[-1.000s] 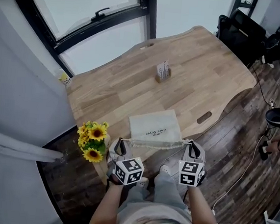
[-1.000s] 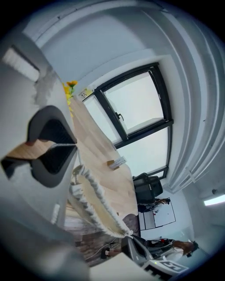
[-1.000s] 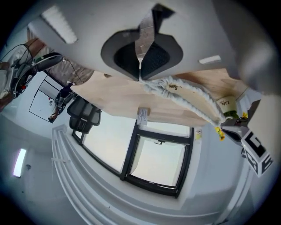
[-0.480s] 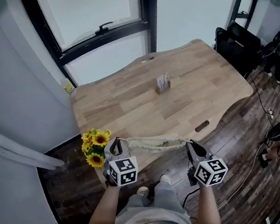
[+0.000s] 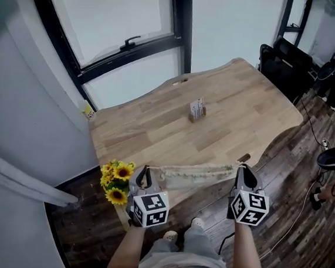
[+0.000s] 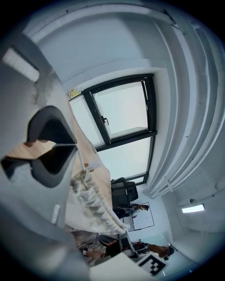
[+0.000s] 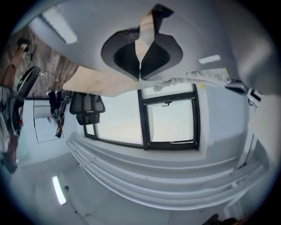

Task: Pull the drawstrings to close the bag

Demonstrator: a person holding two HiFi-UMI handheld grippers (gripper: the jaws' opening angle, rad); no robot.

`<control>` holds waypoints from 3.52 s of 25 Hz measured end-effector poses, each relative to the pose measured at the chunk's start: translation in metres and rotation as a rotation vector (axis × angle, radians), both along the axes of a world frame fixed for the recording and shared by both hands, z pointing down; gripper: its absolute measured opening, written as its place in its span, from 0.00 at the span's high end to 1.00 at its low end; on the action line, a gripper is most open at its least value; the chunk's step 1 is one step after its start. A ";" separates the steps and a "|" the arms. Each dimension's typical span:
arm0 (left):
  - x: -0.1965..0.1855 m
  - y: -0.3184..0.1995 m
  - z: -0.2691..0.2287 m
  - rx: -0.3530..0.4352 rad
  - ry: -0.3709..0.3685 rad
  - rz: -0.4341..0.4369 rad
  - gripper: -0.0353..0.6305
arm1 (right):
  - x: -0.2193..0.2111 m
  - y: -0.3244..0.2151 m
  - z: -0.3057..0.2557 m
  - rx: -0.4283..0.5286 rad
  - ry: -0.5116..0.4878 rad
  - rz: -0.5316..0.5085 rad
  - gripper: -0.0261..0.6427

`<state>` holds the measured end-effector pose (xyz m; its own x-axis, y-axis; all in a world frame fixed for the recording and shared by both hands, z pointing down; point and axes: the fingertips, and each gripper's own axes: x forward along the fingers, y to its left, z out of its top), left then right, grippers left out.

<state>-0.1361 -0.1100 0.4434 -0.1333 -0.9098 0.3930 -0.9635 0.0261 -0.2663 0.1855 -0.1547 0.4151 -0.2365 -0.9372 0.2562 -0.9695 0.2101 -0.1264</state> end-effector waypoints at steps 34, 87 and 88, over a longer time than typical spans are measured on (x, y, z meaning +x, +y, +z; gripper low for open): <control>-0.054 -0.014 -0.043 0.097 0.074 -0.129 0.93 | 0.015 -0.025 -0.021 0.069 0.000 0.122 0.94; -0.103 -0.002 -0.038 0.095 0.189 -0.214 0.91 | 0.105 -0.037 -0.024 0.075 -0.091 0.338 0.94; -0.103 -0.002 -0.039 0.097 0.180 -0.208 0.91 | 0.104 -0.036 -0.025 0.077 -0.082 0.336 0.94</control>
<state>-0.2388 -0.1120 0.4048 -0.2567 -0.9047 0.3401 -0.9664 0.2450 -0.0777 0.2892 -0.1911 0.3903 0.0714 -0.9820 0.1751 -0.9734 -0.1069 -0.2027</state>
